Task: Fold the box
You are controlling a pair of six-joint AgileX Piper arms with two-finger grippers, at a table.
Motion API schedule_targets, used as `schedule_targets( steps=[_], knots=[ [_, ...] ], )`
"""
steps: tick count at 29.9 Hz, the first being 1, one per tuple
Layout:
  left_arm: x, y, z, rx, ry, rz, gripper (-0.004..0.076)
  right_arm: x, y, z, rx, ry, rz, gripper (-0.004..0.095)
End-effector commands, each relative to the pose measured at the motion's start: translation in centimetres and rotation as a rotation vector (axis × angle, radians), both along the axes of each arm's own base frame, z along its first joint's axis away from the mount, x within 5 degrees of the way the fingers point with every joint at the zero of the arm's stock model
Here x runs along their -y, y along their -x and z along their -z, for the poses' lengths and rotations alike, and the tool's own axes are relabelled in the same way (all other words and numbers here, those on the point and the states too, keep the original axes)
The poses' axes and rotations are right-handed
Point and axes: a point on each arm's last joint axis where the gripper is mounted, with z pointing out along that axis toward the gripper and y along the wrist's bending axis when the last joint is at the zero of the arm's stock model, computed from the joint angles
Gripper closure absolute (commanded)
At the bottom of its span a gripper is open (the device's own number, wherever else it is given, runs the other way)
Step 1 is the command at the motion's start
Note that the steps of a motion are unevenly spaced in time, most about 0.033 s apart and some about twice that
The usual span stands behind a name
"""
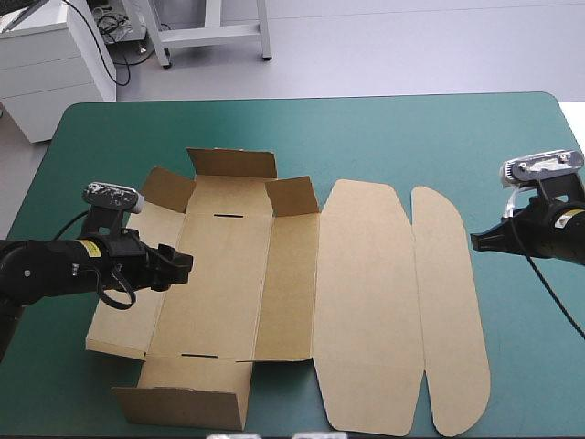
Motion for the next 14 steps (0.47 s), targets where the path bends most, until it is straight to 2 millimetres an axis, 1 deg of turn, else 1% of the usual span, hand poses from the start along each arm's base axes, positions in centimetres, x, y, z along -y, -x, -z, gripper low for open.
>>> schedule_targets(
  steps=[1, 5, 10, 14],
  knots=[
    [0.4, -0.2, -1.0, 0.025, 0.067, 0.003, 0.0301, 0.1, 0.1, -1.3, 0.09, -0.003, 0.003, 0.0928],
    [0.6, -0.2, -0.9, -0.001, 0.087, 0.009, 0.0301, 0.1, 0.1, -1.3, 0.09, -0.003, 0.003, 0.0928],
    [0.8, -0.8, -0.4, -0.026, 0.07, 0.022, 0.0302, 0.1, 0.1, -1.3, 0.09, -0.003, 0.003, 0.0928],
    [0.4, -2.1, 0.5, -0.086, 0.043, -0.01, 0.0302, 0.0, 0.1, -1.3, 0.087, -0.003, 0.002, 0.0928]
  ],
)
